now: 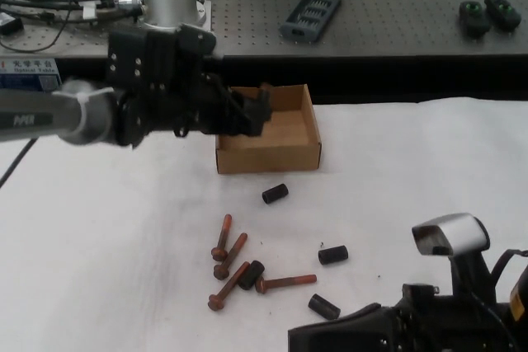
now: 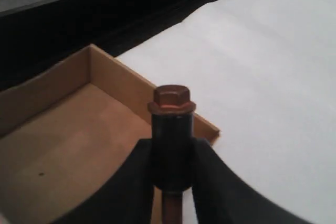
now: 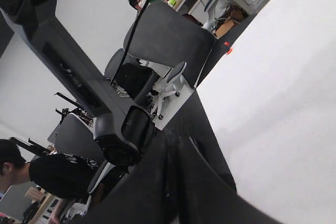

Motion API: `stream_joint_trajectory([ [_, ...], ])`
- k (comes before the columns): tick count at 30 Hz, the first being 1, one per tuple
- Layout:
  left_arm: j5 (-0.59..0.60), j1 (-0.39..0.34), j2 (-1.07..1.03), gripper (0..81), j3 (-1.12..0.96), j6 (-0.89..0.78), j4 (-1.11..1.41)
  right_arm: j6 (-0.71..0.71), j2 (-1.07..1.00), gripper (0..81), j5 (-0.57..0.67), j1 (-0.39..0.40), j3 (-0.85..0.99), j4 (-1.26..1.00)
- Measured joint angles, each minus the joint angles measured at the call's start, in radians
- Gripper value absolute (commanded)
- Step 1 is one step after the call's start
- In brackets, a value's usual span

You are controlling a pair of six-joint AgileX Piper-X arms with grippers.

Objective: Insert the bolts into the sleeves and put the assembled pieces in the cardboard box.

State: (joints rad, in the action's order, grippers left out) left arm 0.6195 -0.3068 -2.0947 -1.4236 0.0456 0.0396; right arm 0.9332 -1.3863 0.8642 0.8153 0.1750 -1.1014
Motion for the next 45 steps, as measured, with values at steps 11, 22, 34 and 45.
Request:
stream_joint_trajectory([
  [11,-0.06,0.009,-0.09,0.6,-0.151,0.086,-0.14,-0.019,0.017,5.7,-0.033,0.063,0.0,0.041],
  [22,-0.128,-0.015,-0.104,0.6,-0.157,0.111,-0.191,-0.032,0.017,0.4,-0.052,0.081,0.0,0.044],
  [34,-0.205,-0.033,-0.104,14.6,-0.157,0.11,-0.212,-0.036,0.017,0.4,-0.052,0.081,0.0,0.044],
  [45,-0.243,-0.057,-0.092,43.3,-0.159,0.089,-0.262,-0.036,0.017,0.4,-0.074,0.081,0.0,0.05],
])
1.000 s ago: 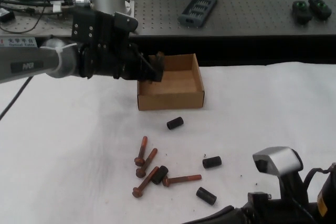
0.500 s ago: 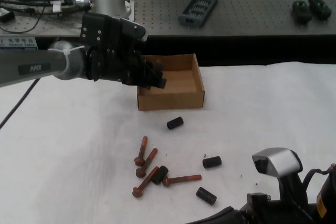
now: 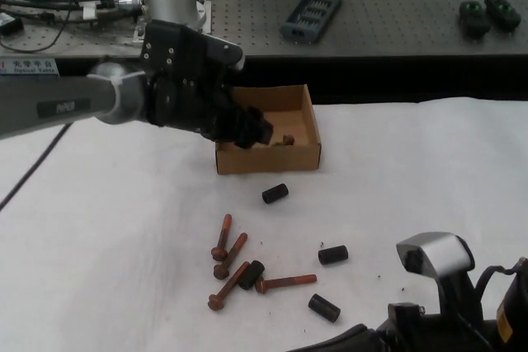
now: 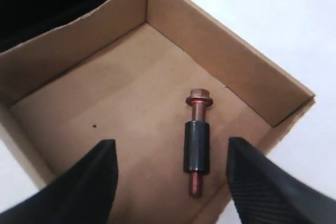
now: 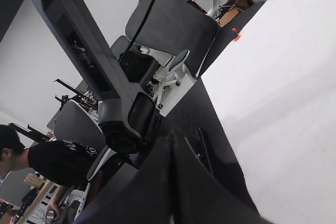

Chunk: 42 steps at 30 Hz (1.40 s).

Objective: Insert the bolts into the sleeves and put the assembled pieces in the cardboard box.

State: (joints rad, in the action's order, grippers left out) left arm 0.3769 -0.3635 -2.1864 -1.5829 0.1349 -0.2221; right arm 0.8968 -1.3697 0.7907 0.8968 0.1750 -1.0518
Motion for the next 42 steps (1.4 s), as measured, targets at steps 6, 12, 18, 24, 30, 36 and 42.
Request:
stream_joint_trajectory([
  [6,-0.03,0.008,0.14,39.0,0.0,0.048,-0.225,-0.002,0.0,0.4,-0.013,-0.064,0.048,0.003],
  [12,-0.039,0.008,0.245,36.0,0.038,0.067,-0.354,-0.139,0.0,0.4,-0.028,-0.239,0.232,0.174],
  [18,-0.045,0.005,0.329,36.0,0.194,0.041,-0.404,-0.292,0.044,0.4,-0.153,-0.377,0.33,0.526],
  [24,-0.053,-0.035,0.367,36.0,0.317,-0.028,-0.411,-0.465,0.178,0.4,-0.431,-0.464,0.365,0.87],
  [30,-0.135,-0.131,0.369,36.0,0.332,-0.085,-0.404,-0.48,0.239,0.4,-0.554,-0.47,0.365,1.014],
  [36,-0.177,-0.19,0.369,36.0,0.332,-0.099,-0.474,-0.496,0.262,0.4,-0.645,-0.47,0.365,1.102],
  [42,-0.22,-0.215,0.369,36.0,0.332,-0.102,-0.533,-0.507,0.262,0.4,-0.645,-0.47,0.365,1.155],
])
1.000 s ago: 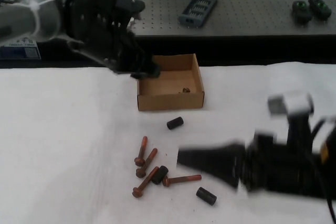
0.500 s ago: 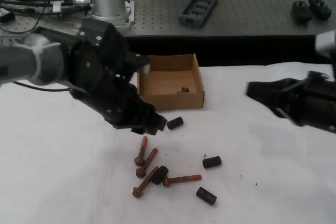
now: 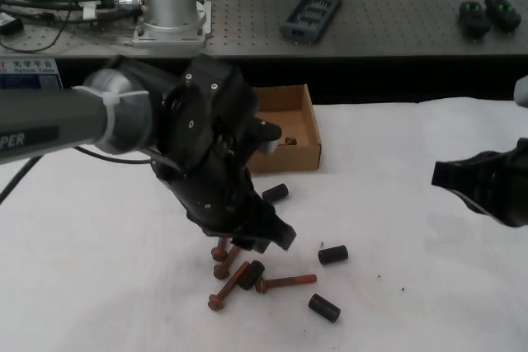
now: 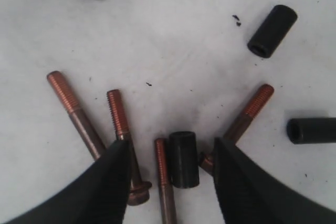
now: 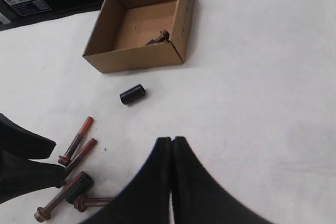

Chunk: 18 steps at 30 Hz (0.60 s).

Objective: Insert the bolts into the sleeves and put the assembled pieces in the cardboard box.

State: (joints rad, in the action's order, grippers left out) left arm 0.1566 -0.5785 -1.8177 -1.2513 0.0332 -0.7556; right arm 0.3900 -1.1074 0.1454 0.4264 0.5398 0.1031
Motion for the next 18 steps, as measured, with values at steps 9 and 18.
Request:
stream_joint_trajectory([
  [9,-0.022,0.0,0.0,36.0,0.0,0.023,-0.04,-0.001,0.0,0.4,0.0,0.0,0.0,0.006],
  [18,-0.026,0.0,0.0,36.0,0.0,0.123,-0.083,-0.001,0.0,0.4,0.012,0.0,-0.002,0.042],
])
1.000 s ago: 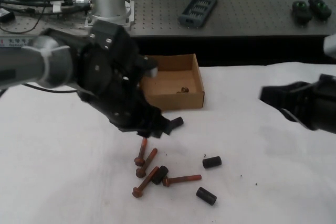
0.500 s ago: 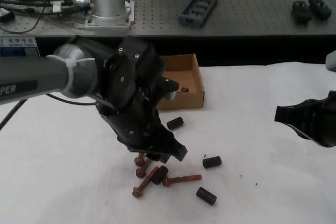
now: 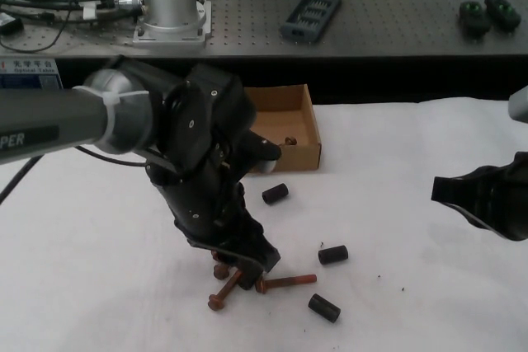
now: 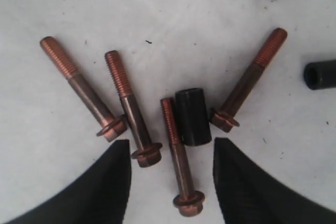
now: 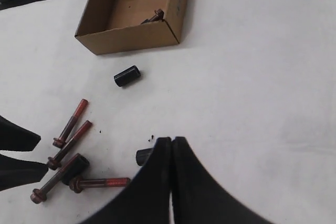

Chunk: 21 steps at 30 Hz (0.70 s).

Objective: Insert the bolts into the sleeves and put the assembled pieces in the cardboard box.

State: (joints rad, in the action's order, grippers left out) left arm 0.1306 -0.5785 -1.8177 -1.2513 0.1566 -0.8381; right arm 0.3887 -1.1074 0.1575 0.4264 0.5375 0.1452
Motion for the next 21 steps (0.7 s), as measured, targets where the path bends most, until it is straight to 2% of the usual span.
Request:
stream_joint_trajectory([
  [8,0.0,0.0,0.001,36.0,0.05,0.053,-0.046,0.0,0.0,0.4,0.025,0.0,0.0,0.0],
  [21,0.0,-0.018,0.001,36.0,0.087,0.038,-0.033,0.0,0.0,0.4,0.025,0.0,0.0,0.0],
])
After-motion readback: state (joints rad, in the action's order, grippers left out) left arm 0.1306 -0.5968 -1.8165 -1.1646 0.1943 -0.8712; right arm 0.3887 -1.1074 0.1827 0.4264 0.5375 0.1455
